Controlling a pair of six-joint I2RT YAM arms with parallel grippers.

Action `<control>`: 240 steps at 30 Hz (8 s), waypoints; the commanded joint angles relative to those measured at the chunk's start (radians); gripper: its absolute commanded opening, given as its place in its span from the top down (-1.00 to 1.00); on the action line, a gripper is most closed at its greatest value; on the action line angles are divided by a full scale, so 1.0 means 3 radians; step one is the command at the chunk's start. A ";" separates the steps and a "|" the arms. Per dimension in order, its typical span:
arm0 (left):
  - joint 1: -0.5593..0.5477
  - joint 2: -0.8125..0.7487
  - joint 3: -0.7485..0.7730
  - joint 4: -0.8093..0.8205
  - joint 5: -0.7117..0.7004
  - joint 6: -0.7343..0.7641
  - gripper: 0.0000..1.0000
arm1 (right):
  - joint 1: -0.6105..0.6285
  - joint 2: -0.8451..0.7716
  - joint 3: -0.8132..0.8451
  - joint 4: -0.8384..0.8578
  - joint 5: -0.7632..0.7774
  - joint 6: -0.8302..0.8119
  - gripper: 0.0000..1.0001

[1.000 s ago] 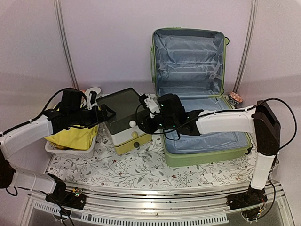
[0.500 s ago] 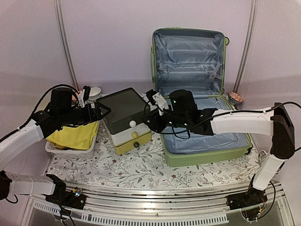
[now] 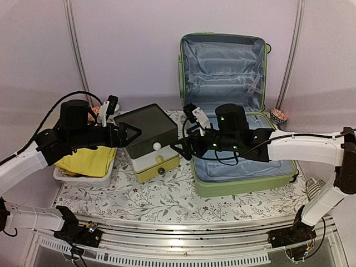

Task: Open, take out, and arrange the luggage
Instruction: Adjust the storage box at the center of the board.

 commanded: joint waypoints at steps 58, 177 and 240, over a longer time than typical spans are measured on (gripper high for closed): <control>0.0734 0.1425 0.1042 -0.0201 0.0348 0.0611 -0.86 | -0.0040 0.1008 0.0494 0.0377 0.0111 0.1001 0.96; 0.0809 0.0302 0.0555 -0.0749 -0.0282 0.0414 -0.88 | 0.1078 0.1730 0.0069 0.1261 0.2366 -0.3372 0.91; 0.1224 0.1996 0.0420 0.0685 -0.0539 -0.0146 1.00 | -0.0825 -0.1132 -0.1017 -0.0303 0.0836 0.0013 0.92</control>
